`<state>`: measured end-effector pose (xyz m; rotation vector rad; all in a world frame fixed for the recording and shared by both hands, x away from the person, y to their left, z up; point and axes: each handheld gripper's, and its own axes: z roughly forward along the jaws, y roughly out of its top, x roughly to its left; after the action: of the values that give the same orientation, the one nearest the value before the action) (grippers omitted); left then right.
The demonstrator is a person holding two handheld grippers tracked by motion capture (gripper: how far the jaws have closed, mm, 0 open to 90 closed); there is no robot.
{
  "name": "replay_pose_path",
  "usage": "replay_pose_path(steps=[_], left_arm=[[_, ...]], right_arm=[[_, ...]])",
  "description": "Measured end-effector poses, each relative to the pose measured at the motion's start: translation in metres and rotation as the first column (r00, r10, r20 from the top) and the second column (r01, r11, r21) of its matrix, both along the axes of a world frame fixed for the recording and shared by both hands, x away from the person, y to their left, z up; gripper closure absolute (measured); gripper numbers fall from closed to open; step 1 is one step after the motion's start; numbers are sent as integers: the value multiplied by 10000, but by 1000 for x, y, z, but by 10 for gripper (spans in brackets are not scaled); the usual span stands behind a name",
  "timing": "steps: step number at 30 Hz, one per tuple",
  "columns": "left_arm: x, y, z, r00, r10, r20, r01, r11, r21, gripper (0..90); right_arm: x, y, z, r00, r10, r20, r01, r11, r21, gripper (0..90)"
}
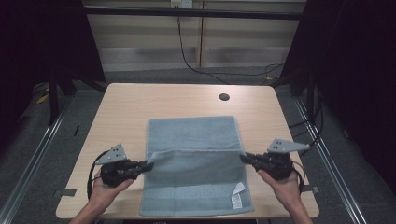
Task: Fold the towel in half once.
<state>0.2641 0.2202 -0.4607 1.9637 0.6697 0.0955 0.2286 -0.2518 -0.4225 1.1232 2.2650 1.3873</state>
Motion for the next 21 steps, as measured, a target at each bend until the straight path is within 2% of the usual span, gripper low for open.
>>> replay_pose_path(steps=[2, 6, 7, 8, 9, 10, 11, 13, 14, 15, 16, 18, 21], left_arm=[[-7, 1, -12, 9997, -96, -202, 99, 9998, 177, 815], [-22, 1, -20, 9977, -506, -455, 528, 9974, 485, 807], [-27, 0, -21, 9978, -589, -317, 612, 9950, 795, 808], [-31, 0, -21, 9969, -701, -367, 730, 9938, 844, 805], [-35, 0, -22, 9955, -757, -564, 797, 9942, 721, 799], [-35, 0, -22, 9955, -757, -564, 797, 9942, 721, 792], [-37, 1, -21, 9952, -794, -575, 834, 9940, 701, 785], [-42, 3, -19, 9941, -876, -645, 919, 9935, 675, 746], [-46, 4, -15, 9935, -859, -751, 896, 9949, 471, 712], [-49, 5, -13, 9930, -940, -718, 962, 9949, 288, 705], [-50, 6, -10, 9933, -973, -616, 994, 9945, 315, 697], [-52, 8, -6, 9933, -1000, -585, 1000, 9950, -22, 657], [-51, 13, 2, 9953, -862, -439, 844, 9956, -418, 622]], right_arm=[[-10, -3, -15, 9994, 80, -350, -70, 9996, 284, 838], [-28, -3, -34, 9941, 491, -963, -494, 9988, 1, 803], [-34, -2, -37, 9929, 552, -1049, -564, 9984, -90, 799], [-40, -1, -40, 9916, 614, -1139, -628, 9980, -87, 788], [-46, -1, -43, 9900, 675, -1240, -675, 9977, 44, 770], [-46, -1, -43, 9900, 675, -1240, -675, 9977, 44, 770], [-56, 0, -47, 9867, 843, -1387, -855, 9963, -24, 747], [-65, 0, -48, 9860, 932, -1384, -944, 9955, -25, 715], [-69, 0, -48, 9857, 919, -1414, -921, 9957, 52, 683], [-72, -1, -46, 9863, 925, -1365, -916, 9957, 131, 660], [-75, -2, -45, 9867, 936, -1328, -912, 9956, 235, 647], [-80, -1, -43, 9865, 1017, -1287, -973, 9944, 402, 606], [-81, -1, -41, 9873, 988, -1245, -953, 9949, 339, 602]])
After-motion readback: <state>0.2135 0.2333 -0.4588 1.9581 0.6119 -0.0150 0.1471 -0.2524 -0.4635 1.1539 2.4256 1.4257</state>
